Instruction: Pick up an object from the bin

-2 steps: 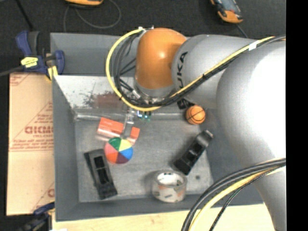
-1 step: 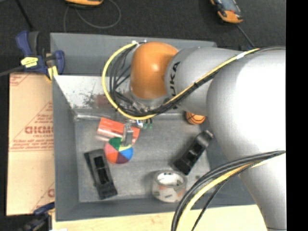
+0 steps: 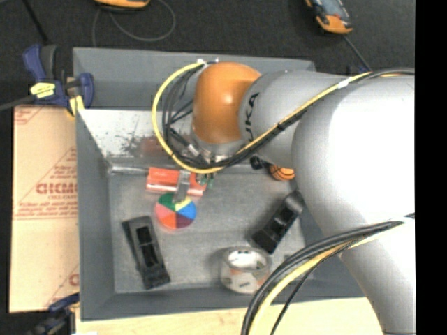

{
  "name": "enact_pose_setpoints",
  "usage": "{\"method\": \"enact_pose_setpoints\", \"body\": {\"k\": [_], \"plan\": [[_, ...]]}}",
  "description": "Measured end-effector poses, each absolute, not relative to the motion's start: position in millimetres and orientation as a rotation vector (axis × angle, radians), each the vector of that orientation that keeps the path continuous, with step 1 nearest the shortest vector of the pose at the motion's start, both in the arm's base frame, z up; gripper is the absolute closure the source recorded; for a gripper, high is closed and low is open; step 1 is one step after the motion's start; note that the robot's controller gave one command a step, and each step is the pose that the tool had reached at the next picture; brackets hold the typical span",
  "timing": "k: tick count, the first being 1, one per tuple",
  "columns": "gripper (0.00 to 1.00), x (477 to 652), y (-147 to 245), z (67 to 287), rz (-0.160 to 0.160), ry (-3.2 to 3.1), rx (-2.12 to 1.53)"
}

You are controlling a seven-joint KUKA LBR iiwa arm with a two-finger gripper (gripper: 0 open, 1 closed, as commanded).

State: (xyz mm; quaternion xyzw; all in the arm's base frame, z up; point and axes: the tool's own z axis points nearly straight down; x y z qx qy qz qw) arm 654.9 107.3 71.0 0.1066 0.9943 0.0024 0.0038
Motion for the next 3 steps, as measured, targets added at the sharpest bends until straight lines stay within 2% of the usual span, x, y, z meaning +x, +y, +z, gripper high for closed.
{"method": "enact_pose_setpoints", "body": {"k": [2,3], "plan": [[1.0,654.1,106,75,0.004,3.12,0.342],[1.0,653.6,106,85,0.003,3.123,0.341]]}}
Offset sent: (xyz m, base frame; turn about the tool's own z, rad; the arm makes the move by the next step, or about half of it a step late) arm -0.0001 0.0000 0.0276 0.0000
